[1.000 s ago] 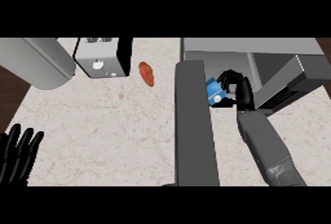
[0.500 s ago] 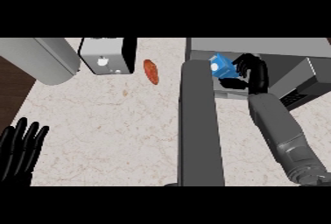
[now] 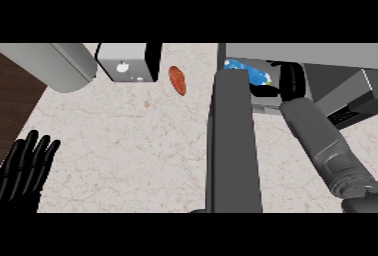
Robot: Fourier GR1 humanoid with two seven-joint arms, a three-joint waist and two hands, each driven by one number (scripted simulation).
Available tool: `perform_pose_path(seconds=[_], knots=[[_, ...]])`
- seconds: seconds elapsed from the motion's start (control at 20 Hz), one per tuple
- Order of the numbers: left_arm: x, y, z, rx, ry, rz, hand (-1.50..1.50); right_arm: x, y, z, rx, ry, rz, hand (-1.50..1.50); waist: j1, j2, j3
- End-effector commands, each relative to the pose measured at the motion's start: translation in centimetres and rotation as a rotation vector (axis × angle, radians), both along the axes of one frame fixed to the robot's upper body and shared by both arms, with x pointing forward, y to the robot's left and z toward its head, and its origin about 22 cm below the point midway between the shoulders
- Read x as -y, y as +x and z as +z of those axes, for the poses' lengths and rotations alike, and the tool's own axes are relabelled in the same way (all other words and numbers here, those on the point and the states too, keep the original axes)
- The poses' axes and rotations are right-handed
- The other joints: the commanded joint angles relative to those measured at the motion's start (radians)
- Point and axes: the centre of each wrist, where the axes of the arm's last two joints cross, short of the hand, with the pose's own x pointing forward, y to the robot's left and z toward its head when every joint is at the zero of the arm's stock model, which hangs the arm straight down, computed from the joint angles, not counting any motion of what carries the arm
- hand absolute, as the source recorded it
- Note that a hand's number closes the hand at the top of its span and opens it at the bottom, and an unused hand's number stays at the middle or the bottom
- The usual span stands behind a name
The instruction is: Pick up the milk, place it into the microwave and close the microwave
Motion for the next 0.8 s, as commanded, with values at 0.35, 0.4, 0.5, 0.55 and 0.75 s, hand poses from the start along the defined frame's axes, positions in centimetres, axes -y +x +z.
perform_pose_path(seconds=[0.35,0.4,0.5,0.55,0.75], knots=[[0.9,0.2,-0.4,0.002,0.025,-0.005,-1.50,-1.7,0.4,0.4,-0.054,0.014,0.096,-1.50,-0.017,-0.005,0.000],[0.8,0.1,-0.1,-0.004,0.027,-0.018,-1.50,-2.1,0.7,0.9,-0.036,0.001,0.093,-1.50,-0.011,-0.003,0.000],[-0.1,0.0,-0.4,-0.008,0.040,0.002,-1.50,-2.3,0.7,0.8,-0.033,0.024,0.071,-1.50,-0.016,-0.007,0.000],[0.8,-0.5,0.2,-0.014,0.027,-0.010,-1.50,-1.6,0.3,0.2,-0.029,0.036,0.049,-1.50,-0.010,-0.004,0.001],[1.1,-0.1,-0.2,-0.001,0.045,-0.008,-1.50,-1.8,0.7,0.9,-0.013,0.047,0.000,-1.50,-0.014,-0.004,0.000]])
